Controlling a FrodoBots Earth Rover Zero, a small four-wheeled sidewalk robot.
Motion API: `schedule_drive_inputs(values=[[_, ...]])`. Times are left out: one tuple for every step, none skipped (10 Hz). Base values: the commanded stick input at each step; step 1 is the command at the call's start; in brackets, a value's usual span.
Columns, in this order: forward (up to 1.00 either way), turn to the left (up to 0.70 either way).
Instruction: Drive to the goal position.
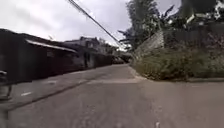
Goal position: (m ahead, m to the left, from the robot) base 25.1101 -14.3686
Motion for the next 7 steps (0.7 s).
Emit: schedule_drive_inputs(values=[[0.7, 0.01], [0.7, 0.01], [0.7, 0.01], [0.7, 0.01], [0.7, 0.01], [0.7, 0.01], [0.7, 0.01]])
